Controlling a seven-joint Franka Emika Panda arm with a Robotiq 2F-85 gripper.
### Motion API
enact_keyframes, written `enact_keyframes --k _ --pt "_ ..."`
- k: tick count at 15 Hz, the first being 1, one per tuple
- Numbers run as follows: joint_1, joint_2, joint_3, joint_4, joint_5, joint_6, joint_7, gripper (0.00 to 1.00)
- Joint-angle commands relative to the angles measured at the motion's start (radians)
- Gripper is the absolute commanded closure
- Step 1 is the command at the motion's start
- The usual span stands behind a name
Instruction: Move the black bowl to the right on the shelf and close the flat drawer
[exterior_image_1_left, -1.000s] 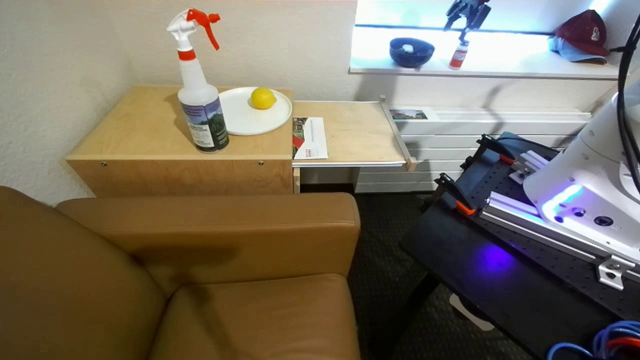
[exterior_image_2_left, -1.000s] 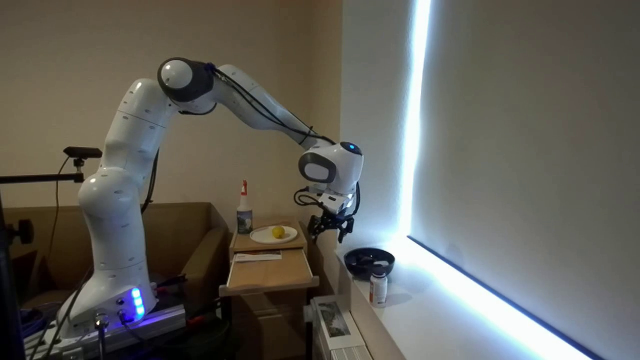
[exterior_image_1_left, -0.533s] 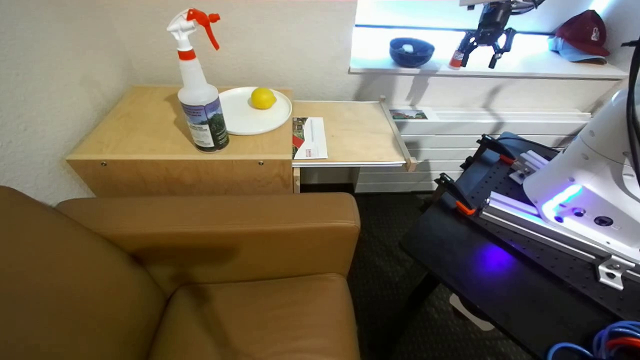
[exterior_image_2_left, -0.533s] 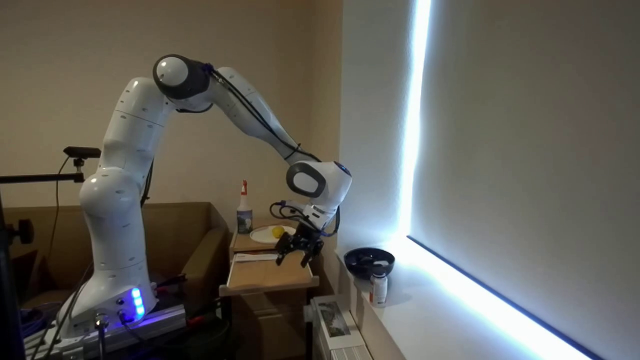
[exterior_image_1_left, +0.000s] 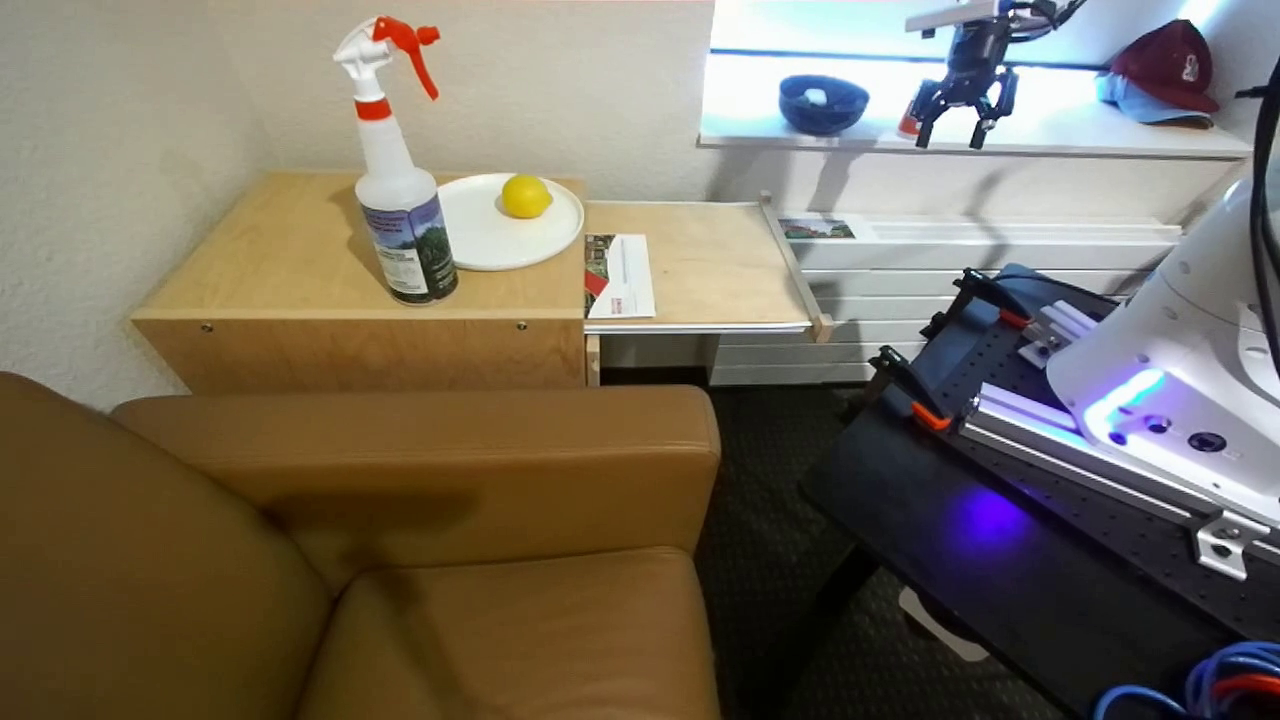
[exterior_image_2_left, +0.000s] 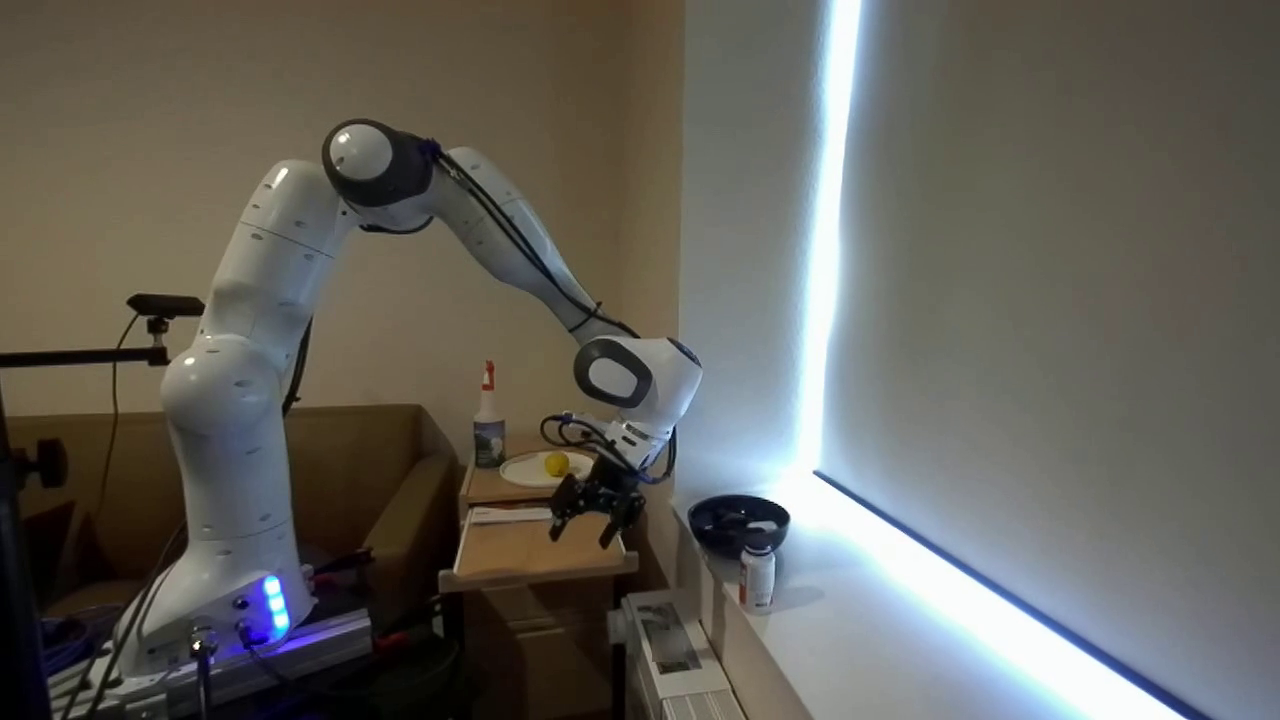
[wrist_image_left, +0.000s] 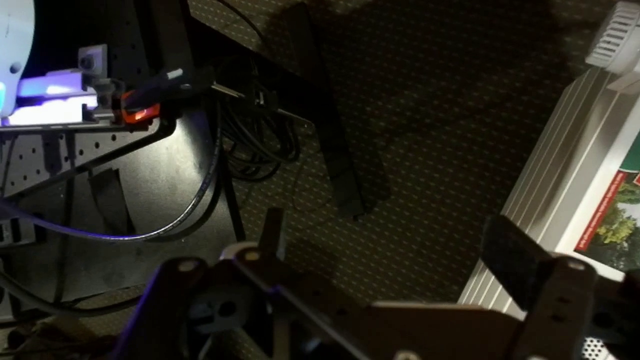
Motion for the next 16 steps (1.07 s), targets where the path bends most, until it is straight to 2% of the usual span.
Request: enact_keyframes --k 1,5,8,9,10,11,15,16 --pt "0.065 0.117 0.026 -0.005 0.009 0.121 0.132 0.00" --pt "0.156 0.205 0.059 -0.065 0.001 0.330 0.269 0.00" --pt "0.224 0.224 0.081 -0.139 0.003 0.494 0.318 0.00" --pt "0.234 0.227 0.087 -0.145 -0.007 0.482 0.313 0.00" --pt "0.210 0.205 0.116 -0.154 -0.006 0.426 0.241 0.00" --pt "0.230 0.244 0.092 -0.117 -0.004 0.445 0.300 0.00" --pt "0.231 0.237 0.107 -0.132 -0.001 0.441 0.269 0.00" --pt "0.246 0.286 0.104 -0.093 0.018 0.452 0.337 0.00"
